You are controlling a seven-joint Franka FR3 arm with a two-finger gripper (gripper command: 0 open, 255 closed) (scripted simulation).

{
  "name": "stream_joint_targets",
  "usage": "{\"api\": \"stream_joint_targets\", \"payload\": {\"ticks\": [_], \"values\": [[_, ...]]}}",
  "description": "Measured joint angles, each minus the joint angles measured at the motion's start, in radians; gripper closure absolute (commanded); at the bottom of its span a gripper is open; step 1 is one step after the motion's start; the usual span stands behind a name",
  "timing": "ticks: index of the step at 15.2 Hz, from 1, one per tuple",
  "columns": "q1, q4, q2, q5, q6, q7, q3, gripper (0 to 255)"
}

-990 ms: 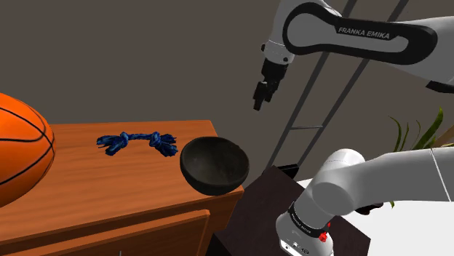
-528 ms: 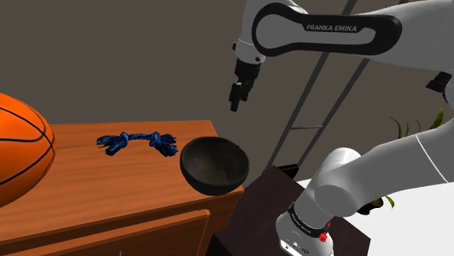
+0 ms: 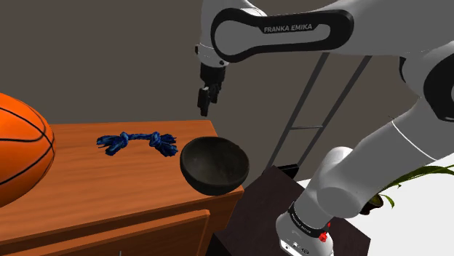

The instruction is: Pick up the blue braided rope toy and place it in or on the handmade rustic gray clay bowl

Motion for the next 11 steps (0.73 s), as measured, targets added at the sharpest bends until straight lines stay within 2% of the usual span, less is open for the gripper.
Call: {"api": "stream_joint_targets", "payload": {"ticks": [11], "values": [[0.094, 0.314, 0.356, -0.085, 0.013, 0.008, 0.118, 0]]}}
